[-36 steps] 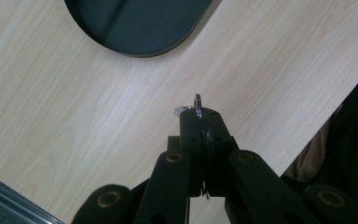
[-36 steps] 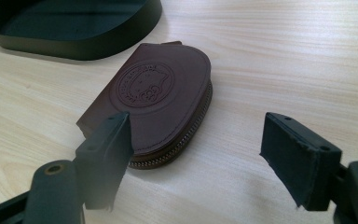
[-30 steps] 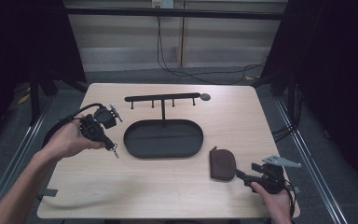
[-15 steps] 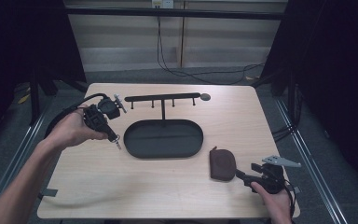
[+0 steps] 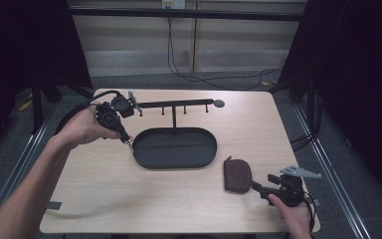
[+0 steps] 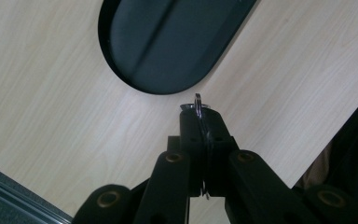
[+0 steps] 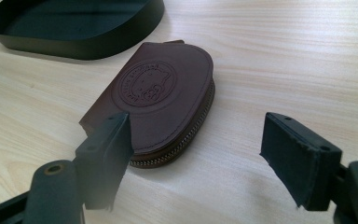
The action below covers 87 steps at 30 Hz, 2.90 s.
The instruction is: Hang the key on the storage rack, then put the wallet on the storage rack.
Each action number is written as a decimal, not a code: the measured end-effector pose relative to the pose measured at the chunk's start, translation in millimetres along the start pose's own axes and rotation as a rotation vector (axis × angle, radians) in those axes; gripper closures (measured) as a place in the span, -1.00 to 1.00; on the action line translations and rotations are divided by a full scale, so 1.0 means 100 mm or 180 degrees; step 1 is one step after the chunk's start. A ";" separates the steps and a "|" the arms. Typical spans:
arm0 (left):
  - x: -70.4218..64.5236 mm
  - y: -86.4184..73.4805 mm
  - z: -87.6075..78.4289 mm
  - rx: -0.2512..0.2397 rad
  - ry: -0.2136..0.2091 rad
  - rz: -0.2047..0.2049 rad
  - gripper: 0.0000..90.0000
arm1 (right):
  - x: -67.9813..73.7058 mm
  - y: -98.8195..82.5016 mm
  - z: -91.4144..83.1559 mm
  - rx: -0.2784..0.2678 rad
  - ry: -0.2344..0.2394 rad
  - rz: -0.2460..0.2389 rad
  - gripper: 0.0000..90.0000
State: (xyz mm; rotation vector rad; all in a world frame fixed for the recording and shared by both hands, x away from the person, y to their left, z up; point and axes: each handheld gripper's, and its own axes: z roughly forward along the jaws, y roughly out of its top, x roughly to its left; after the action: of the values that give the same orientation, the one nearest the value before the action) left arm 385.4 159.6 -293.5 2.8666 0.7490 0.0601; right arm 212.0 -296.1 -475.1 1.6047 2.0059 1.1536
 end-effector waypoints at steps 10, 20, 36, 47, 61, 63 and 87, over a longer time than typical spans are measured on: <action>0.13 0.15 -0.04 -0.0118 -0.0131 0.0054 0.98 | -0.01 0.00 0.00 0.0001 0.0017 0.0003 -0.47; 0.28 0.27 -0.05 -0.0111 -0.0218 0.0021 0.98 | 0.00 0.00 0.00 0.0002 0.0040 0.0007 -0.47; 0.44 0.45 -0.06 -0.0026 -0.0198 -0.0078 0.98 | -0.01 0.00 0.00 0.0006 0.0059 0.0010 -0.47; 0.54 0.52 -0.02 -0.0019 -0.0167 -0.0172 0.98 | -0.01 0.00 0.00 0.0008 0.0068 0.0014 -0.47; 0.61 0.53 0.05 -0.0104 -0.0105 -0.0292 0.97 | -0.01 0.00 0.00 0.0008 0.0077 0.0008 -0.47; 0.63 0.53 0.06 -0.0100 -0.0111 -0.0315 0.97 | -0.01 0.00 0.01 0.0011 0.0078 0.0006 -0.47; 0.64 0.21 0.06 -0.0505 -0.0032 -0.0673 0.39 | 0.00 0.00 0.03 0.0044 0.0063 -0.0007 -0.47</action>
State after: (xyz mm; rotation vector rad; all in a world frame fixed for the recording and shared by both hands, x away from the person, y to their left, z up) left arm 451.6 172.3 -296.1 2.6219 0.9930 0.0733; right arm 213.9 -294.8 -476.6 1.6032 2.0319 1.1617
